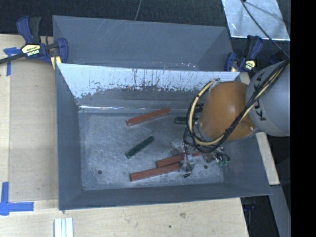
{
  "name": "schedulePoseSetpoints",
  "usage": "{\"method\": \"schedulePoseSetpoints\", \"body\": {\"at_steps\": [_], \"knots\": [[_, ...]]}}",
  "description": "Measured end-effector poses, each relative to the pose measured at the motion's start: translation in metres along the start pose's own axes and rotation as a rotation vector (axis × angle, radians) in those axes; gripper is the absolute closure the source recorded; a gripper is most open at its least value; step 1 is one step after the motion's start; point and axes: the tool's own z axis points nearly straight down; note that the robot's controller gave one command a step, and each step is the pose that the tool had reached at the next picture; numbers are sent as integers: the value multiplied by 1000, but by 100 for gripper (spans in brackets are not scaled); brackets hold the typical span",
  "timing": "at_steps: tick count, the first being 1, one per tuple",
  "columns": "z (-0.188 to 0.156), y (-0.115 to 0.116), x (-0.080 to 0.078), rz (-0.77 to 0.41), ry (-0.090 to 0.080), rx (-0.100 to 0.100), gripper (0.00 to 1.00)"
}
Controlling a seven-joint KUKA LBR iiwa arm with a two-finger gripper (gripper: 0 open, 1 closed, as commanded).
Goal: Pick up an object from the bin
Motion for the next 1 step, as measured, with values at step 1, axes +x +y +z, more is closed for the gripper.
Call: {"method": "schedulePoseSetpoints", "body": {"at_steps": [1], "knots": [[-190,31,-4,87,-6,2,100]]}}
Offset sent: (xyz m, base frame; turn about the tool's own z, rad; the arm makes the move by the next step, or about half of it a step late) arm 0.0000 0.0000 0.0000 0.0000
